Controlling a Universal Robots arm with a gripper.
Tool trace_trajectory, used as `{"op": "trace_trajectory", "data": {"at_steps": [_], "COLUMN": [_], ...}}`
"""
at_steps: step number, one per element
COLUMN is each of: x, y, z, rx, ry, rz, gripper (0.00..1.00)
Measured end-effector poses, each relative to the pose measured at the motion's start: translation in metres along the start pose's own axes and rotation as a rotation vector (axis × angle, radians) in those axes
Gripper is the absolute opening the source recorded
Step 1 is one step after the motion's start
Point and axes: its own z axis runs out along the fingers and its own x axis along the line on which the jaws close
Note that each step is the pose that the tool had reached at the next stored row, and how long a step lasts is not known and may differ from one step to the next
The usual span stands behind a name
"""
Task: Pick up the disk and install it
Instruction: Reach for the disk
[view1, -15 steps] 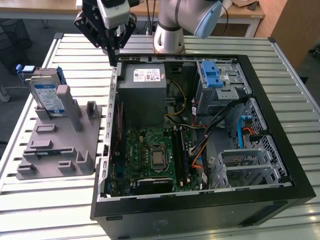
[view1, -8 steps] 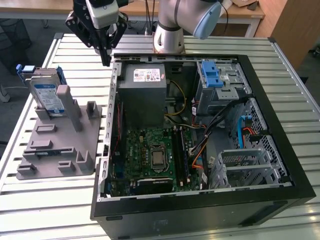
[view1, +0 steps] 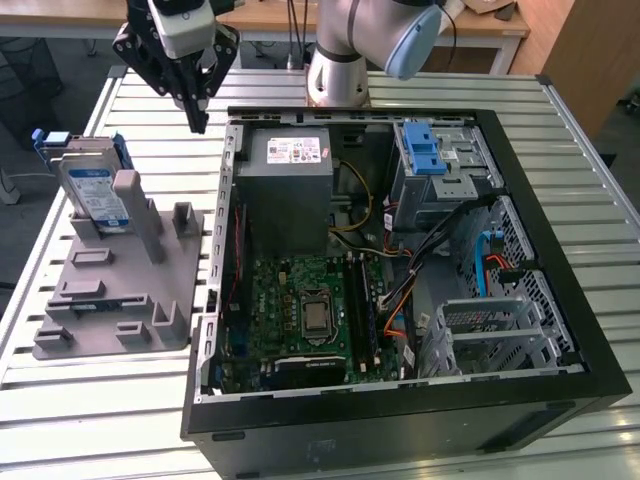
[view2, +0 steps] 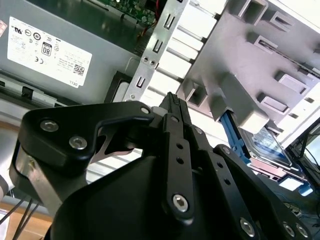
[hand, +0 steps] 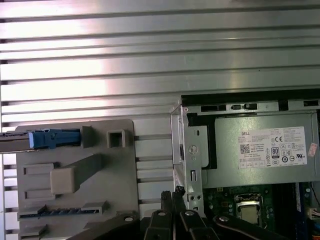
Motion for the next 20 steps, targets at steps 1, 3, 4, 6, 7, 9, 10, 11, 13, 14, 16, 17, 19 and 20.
{"op": "trace_trajectory", "data": {"at_steps": [1,3,4,6,7,9,10,11,13,14,16,17,19,20], "x": [0.0,0.0001,0.0001,0.0001,0.0001,0.0001,0.0001,0.0001,0.0001,0.0001,0.0001,0.0003,0.0017,0.0025], "y": [0.0,0.0,0.0,0.0,0.0,0.0,0.0,0.0,0.0,0.0,0.0,-0.0001,-0.0002,-0.0002], "z": [0.0,0.0,0.0,0.0,0.0001,0.0001,0.0001,0.0001,0.0001,0.0001,0.0001,0.0002,0.0002,0.0001], "rx": [0.0,0.0,0.0,0.0,0.0,0.0,0.0,0.0,0.0,0.0,0.0,-0.0001,-0.0001,0.0], "ry": [0.0,0.0,0.0,0.0,0.0,0.0001,0.0001,0.0001,0.0001,0.0001,0.0002,0.0001,0.0001,0.0002], "rz": [0.0,0.0,0.0,0.0,0.0,0.0,0.0,0.0,0.0,0.0,0.0,0.0,0.0,0.0], "gripper": [0.15,0.15,0.15,0.15,0.15,0.15,0.15,0.15,0.15,0.15,0.15,0.15,0.15,0.15]}}
